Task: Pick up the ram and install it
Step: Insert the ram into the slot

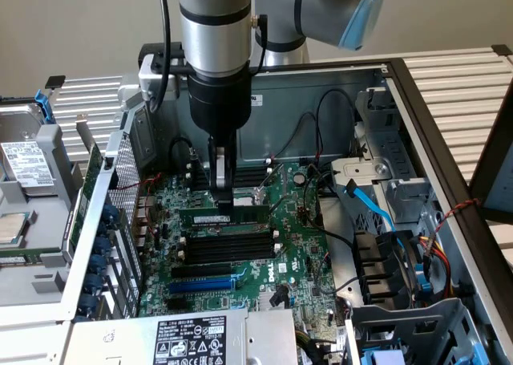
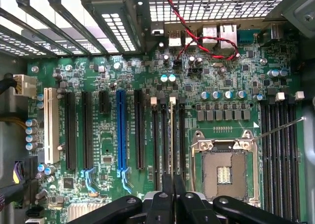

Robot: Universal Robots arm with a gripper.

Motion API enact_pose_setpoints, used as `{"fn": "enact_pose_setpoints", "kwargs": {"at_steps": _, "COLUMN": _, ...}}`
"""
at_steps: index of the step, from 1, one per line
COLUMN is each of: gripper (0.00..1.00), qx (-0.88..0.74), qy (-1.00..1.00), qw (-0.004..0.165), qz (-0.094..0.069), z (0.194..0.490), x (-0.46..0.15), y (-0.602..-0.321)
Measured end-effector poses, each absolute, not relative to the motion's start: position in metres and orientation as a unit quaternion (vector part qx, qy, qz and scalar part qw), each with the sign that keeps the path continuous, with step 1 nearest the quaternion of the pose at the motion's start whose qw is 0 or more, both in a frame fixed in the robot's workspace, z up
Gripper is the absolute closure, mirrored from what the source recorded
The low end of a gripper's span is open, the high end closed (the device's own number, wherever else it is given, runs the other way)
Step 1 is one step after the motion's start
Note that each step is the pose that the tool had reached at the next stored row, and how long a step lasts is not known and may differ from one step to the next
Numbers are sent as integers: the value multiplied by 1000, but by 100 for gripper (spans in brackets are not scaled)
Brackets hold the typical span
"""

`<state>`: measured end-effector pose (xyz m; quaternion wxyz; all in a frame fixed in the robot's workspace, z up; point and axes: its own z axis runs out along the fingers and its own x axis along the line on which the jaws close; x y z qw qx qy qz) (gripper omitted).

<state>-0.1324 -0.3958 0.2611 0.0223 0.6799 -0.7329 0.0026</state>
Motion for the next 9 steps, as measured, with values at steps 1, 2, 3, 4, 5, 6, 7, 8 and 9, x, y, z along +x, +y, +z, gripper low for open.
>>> {"fn": "enact_pose_setpoints", "kwargs": {"at_steps": 1, "gripper": 88, "qx": 680, "qy": -733, "qw": 22, "qz": 3, "z": 261, "x": -132, "y": -396}}
{"fn": "enact_pose_setpoints", "kwargs": {"at_steps": 2, "gripper": 88, "qx": 680, "qy": -733, "qw": 22, "qz": 3, "z": 261, "x": -132, "y": -396}}
{"fn": "enact_pose_setpoints", "kwargs": {"at_steps": 3, "gripper": 88, "qx": 680, "qy": -733, "qw": 22, "qz": 3, "z": 261, "x": -132, "y": -397}}
{"fn": "enact_pose_setpoints", "kwargs": {"at_steps": 4, "gripper": 88, "qx": 680, "qy": -733, "qw": 22, "qz": 3, "z": 261, "x": -132, "y": -398}}
{"fn": "enact_pose_setpoints", "kwargs": {"at_steps": 5, "gripper": 88, "qx": 680, "qy": -733, "qw": 22, "qz": 3, "z": 261, "x": -132, "y": -399}}
{"fn": "enact_pose_setpoints", "kwargs": {"at_steps": 6, "gripper": 88, "qx": 680, "qy": -733, "qw": 22, "qz": 2, "z": 261, "x": -132, "y": -400}}
{"fn": "enact_pose_setpoints", "kwargs": {"at_steps": 7, "gripper": 88, "qx": 680, "qy": -733, "qw": 22, "qz": 2, "z": 261, "x": -132, "y": -401}}
{"fn": "enact_pose_setpoints", "kwargs": {"at_steps": 8, "gripper": 88, "qx": 680, "qy": -733, "qw": 22, "qz": 2, "z": 261, "x": -132, "y": -401}}
{"fn": "enact_pose_setpoints", "kwargs": {"at_steps": 9, "gripper": 88, "qx": 680, "qy": -733, "qw": 22, "qz": 2, "z": 261, "x": -132, "y": -402}}
